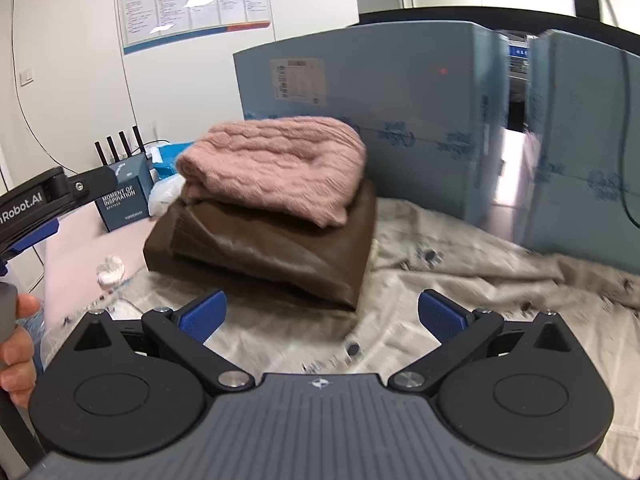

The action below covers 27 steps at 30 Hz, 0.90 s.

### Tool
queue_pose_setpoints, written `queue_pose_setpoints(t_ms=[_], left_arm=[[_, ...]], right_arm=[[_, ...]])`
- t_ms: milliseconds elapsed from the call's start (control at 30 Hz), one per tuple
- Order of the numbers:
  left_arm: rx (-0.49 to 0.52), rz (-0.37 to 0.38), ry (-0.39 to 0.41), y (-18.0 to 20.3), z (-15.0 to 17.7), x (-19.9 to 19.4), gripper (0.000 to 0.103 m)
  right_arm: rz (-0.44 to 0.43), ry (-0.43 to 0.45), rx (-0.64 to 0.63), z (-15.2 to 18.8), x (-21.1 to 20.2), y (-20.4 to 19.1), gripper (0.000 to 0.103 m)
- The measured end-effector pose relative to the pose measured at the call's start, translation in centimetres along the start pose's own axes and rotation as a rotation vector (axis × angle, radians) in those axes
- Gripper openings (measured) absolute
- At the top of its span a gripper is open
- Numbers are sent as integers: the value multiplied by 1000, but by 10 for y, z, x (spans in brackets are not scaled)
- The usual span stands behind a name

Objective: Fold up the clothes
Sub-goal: 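Grasp the pink knit sweater with both grippers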

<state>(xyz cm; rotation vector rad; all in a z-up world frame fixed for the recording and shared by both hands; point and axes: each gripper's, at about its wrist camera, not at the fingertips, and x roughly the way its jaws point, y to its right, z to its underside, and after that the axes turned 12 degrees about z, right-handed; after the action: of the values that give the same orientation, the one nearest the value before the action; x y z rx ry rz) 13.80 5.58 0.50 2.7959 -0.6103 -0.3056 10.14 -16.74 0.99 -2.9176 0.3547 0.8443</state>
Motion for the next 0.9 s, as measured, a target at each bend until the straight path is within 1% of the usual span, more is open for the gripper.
queue_pose_setpoints(t_ms=[167, 233, 300, 367, 433, 500, 567, 700, 767, 800, 900], left_arm=[[24, 2, -10, -12, -14, 26, 103], [15, 19, -21, -18, -20, 37, 103], [-7, 67, -41, -27, -26, 50, 103], [-51, 106, -69, -37, -31, 64, 103], [-88, 145, -87, -47, -34, 77, 103], [-124, 185, -102, -56, -37, 90, 103], [-172, 241, -101, -65, -36, 103, 103], [-325, 309, -97, -85, -25, 134, 103], [-360, 309, -90, -89, -16, 143, 103], [-354, 300, -89, -89, -11, 146, 103], [-324, 284, -98, -89, -1, 153, 101]], right_arm=[[-52, 13, 47, -23, 22, -10, 103], [-64, 5, 66, -32, 34, -12, 102], [-78, 0, 84, -41, 45, -13, 102], [-130, 4, 119, -48, 56, -10, 102], [-183, -12, 187, -55, 71, -2, 102], [-208, -35, 251, -61, 86, 5, 102], [-228, -52, 297, -66, 102, 10, 102], [-264, -64, 339, -67, 127, 17, 102], [-280, -82, 382, -66, 138, 22, 102], [-289, -88, 396, -65, 143, 23, 102], [-305, -70, 398, -65, 157, 25, 102]])
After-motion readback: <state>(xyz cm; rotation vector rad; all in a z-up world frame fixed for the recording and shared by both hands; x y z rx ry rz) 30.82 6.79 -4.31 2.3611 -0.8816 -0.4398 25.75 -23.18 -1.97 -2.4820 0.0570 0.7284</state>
